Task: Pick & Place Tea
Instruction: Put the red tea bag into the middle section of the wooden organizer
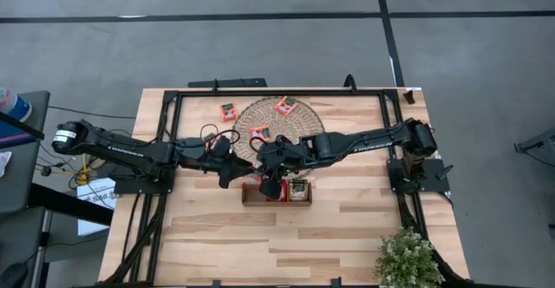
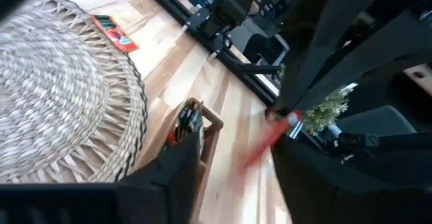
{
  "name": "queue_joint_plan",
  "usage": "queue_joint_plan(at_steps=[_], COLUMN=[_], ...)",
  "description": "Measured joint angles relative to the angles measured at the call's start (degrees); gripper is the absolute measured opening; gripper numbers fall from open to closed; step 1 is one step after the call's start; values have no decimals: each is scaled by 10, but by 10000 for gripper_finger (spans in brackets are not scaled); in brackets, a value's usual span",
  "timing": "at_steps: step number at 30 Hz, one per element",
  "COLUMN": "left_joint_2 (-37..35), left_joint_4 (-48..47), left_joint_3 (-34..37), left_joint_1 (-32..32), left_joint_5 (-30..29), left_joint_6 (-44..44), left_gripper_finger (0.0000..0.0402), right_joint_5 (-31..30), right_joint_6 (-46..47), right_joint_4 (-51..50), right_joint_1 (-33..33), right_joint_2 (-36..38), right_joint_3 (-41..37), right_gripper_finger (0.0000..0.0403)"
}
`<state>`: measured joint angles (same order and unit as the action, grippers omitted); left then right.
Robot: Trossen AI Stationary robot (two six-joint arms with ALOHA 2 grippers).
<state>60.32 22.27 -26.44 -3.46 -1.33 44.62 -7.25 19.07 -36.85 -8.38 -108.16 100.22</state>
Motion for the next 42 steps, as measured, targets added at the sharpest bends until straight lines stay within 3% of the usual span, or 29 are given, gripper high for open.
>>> queue_joint_plan(at_steps=[9, 27, 35, 42], left_joint_2=[14, 14, 14, 28], left_joint_4=[24, 44, 20, 61], left_joint_3=[0, 0, 0, 0], left_joint_1=[0, -15, -42, -76], left_joint_5=[2, 15, -18, -102], left_joint_6=[-2, -15, -4, 5], left_gripper_finger=[11, 0, 0, 0], right_joint_5=[0, 3, 4, -2], right_joint_6=[-2, -41, -56, -85], right_joint_4=[17, -14, -43, -82], right_joint_1=[0, -2, 8, 19], right_joint_2=[0, 0, 11, 14], right_joint_3=[0, 0, 4, 48], right_gripper_finger=[0, 7, 78, 124])
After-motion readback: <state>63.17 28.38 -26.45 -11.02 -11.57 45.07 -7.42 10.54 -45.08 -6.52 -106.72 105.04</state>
